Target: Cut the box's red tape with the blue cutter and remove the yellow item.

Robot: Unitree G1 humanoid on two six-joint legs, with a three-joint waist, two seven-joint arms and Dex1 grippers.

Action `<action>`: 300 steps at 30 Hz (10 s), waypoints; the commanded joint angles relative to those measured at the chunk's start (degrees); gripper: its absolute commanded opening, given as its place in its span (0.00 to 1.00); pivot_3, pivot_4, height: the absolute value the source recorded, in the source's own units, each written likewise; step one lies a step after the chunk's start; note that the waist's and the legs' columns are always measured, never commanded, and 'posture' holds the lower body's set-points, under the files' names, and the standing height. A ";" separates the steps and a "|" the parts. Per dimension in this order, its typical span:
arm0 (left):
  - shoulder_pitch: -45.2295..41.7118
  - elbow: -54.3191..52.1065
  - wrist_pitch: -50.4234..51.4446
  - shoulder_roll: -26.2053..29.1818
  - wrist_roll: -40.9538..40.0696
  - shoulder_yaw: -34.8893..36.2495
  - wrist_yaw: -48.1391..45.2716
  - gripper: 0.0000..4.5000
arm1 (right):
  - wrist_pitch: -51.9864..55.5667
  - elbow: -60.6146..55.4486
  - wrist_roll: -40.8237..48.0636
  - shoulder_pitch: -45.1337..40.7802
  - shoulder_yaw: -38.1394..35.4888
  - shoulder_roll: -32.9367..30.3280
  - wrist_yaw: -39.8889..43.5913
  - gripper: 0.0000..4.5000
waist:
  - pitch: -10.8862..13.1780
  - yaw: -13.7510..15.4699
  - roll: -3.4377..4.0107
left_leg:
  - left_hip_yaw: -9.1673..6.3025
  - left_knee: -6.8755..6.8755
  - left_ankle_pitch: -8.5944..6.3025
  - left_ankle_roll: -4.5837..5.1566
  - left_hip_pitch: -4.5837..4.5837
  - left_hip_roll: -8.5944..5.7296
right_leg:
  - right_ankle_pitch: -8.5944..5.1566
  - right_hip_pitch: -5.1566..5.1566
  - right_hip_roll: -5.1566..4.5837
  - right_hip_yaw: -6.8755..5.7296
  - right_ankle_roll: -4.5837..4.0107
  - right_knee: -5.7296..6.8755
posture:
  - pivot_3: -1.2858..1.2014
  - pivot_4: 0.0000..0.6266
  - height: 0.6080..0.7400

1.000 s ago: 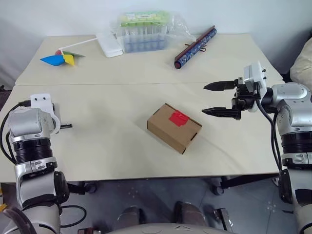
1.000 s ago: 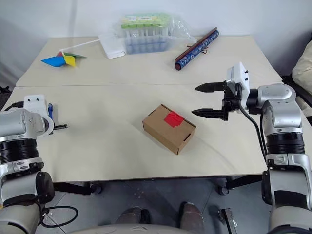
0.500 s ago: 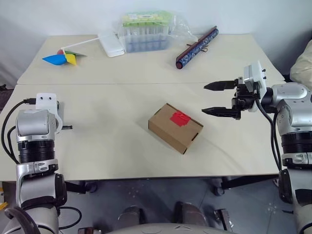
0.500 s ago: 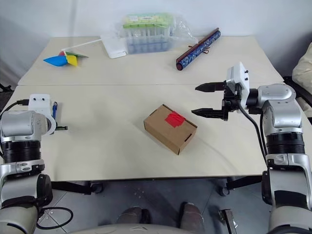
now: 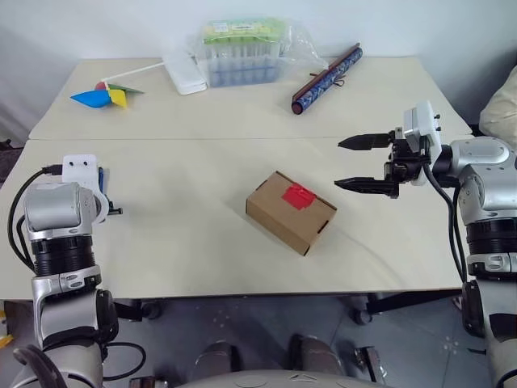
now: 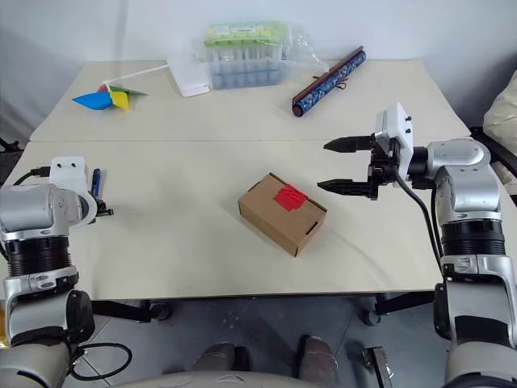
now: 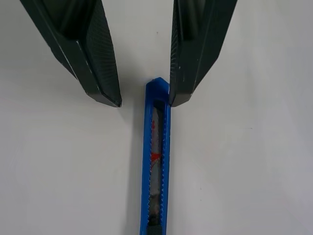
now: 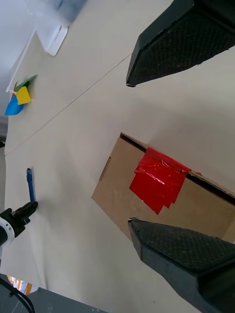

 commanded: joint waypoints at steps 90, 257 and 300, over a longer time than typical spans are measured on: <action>1.45 16.78 -25.17 2.65 -5.02 6.18 -6.27 0.81 | -0.01 -2.52 -1.14 -0.05 -0.10 -1.29 -1.21 1.00 | 0.04 0.04 -0.07 | 0.02 -0.12 0.05 -0.04 -0.06 -0.01 | -0.01 -0.12 0.00 -0.03 -0.02 0.02 | 0.52 0.24 1.00; 19.07 -25.02 -48.54 27.69 -1.09 -38.40 -83.16 0.09 | -18.44 -26.98 -35.11 16.76 40.63 22.69 -23.73 0.00 | -0.02 -1.60 -0.05 | 0.26 0.56 0.07 -0.11 -0.57 0.22 | -0.22 -0.97 0.16 0.31 -0.40 0.85 | 0.52 0.24 1.00; 17.42 -15.37 -60.86 14.60 -16.93 -14.20 -69.80 0.09 | 28.41 -40.63 0.13 2.32 2.10 7.72 -23.93 0.40 | -0.01 -1.40 -0.07 | 0.49 0.57 0.01 -0.05 -0.54 0.22 | -0.22 -1.10 0.13 0.62 -0.43 0.97 | 0.52 0.24 1.00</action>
